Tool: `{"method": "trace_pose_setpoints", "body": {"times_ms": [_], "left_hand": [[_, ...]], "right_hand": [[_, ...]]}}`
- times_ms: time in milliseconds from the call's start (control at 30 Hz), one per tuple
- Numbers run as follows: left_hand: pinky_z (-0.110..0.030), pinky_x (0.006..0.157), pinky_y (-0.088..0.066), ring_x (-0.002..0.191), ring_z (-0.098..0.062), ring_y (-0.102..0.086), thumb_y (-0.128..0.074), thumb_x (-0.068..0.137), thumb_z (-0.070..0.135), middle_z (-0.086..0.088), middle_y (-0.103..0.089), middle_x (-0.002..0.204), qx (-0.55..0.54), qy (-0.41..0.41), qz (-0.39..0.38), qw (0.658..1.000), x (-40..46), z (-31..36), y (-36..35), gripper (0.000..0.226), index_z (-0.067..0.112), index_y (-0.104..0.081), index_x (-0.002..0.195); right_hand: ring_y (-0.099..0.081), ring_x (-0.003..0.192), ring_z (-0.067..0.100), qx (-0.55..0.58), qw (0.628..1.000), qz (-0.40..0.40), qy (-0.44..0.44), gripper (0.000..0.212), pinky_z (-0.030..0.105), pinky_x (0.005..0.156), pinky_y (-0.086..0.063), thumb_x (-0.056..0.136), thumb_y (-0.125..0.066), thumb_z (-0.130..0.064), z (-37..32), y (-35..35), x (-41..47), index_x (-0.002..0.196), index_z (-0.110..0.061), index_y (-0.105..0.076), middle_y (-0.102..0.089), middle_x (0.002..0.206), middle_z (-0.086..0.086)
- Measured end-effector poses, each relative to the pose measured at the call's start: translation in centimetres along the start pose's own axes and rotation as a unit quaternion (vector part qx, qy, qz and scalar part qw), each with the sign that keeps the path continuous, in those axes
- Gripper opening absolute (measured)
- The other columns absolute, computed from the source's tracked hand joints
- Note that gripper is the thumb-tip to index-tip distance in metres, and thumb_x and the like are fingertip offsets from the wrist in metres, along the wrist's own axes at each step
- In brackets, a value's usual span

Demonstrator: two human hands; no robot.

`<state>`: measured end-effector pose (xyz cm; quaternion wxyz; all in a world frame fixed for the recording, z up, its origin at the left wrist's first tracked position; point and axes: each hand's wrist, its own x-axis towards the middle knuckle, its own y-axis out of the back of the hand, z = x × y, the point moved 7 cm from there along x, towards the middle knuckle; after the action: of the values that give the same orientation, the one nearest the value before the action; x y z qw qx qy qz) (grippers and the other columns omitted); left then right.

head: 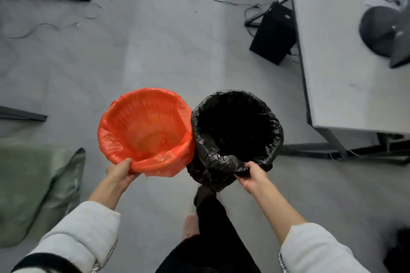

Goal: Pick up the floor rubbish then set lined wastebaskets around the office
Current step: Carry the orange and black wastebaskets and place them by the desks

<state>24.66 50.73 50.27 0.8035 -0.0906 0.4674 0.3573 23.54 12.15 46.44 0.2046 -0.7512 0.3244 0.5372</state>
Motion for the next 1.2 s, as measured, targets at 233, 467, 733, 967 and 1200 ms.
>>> {"method": "trace_pose_setpoints", "body": {"times_ms": [233, 467, 733, 967, 1200], "left_hand": [[-0.055, 0.092, -0.047, 0.118, -0.04, -0.054, -0.04, 0.084, -0.011, -0.026, -0.049, 0.134, -0.039, 0.006, 0.001, 0.999, 8.0, 14.4, -7.9, 0.053, -0.003, -0.038, 0.136], [-0.055, 0.092, -0.047, 0.118, -0.04, -0.054, -0.04, 0.083, -0.01, -0.026, -0.049, 0.135, -0.048, -0.014, -0.004, 0.999, 12.6, 31.5, -18.1, 0.051, -0.005, -0.039, 0.134], [-0.055, 0.089, -0.049, 0.114, -0.04, -0.056, -0.041, 0.081, -0.011, -0.026, -0.052, 0.128, -0.052, -0.022, -0.027, 0.998, 20.8, 50.3, -32.8, 0.052, -0.004, -0.04, 0.133], [-0.053, 0.083, -0.05, 0.115, -0.04, -0.055, -0.041, 0.08, -0.008, -0.025, -0.05, 0.132, -0.077, 0.007, -0.066, 0.995, 29.3, 66.0, -48.3, 0.056, -0.001, -0.037, 0.135], [-0.055, 0.09, -0.048, 0.111, -0.038, -0.053, -0.041, 0.08, -0.01, -0.023, -0.047, 0.134, -0.044, -0.018, -0.082, 0.996, 33.6, 82.4, -64.0, 0.057, 0.001, -0.037, 0.136]], "right_hand": [[-0.056, 0.073, 0.031, 0.009, 1.0, -0.028, 0.011, 0.015, 0.041, 0.046, -0.053, 0.089, -0.043, 0.004, -10.8, -18.4, 1.2, 0.102, 0.0, -0.049, -0.054, 0.116, 0.023], [-0.057, 0.087, 0.034, 0.008, 0.998, -0.039, 0.04, 0.039, 0.045, 0.061, -0.051, 0.091, -0.043, 0.003, -24.2, -34.7, 0.8, 0.13, 0.001, -0.043, -0.052, 0.129, 0.025], [-0.057, 0.077, 0.031, 0.006, 0.996, -0.053, 0.066, 0.027, 0.044, 0.064, -0.051, 0.091, -0.042, 0.003, -40.8, -53.6, 3.6, 0.117, -0.001, -0.046, -0.053, 0.129, 0.024], [-0.058, 0.079, 0.033, 0.033, 0.996, -0.039, 0.077, 0.026, 0.038, 0.037, -0.053, 0.089, -0.041, 0.003, -54.9, -70.5, 6.4, 0.115, 0.0, -0.045, -0.054, 0.128, 0.025], [-0.057, 0.087, 0.034, 0.063, 0.993, -0.035, 0.091, 0.022, 0.045, 0.058, -0.05, 0.092, -0.042, 0.002, -70.2, -84.1, 8.0, 0.113, -0.001, -0.046, -0.052, 0.129, 0.025]]}}
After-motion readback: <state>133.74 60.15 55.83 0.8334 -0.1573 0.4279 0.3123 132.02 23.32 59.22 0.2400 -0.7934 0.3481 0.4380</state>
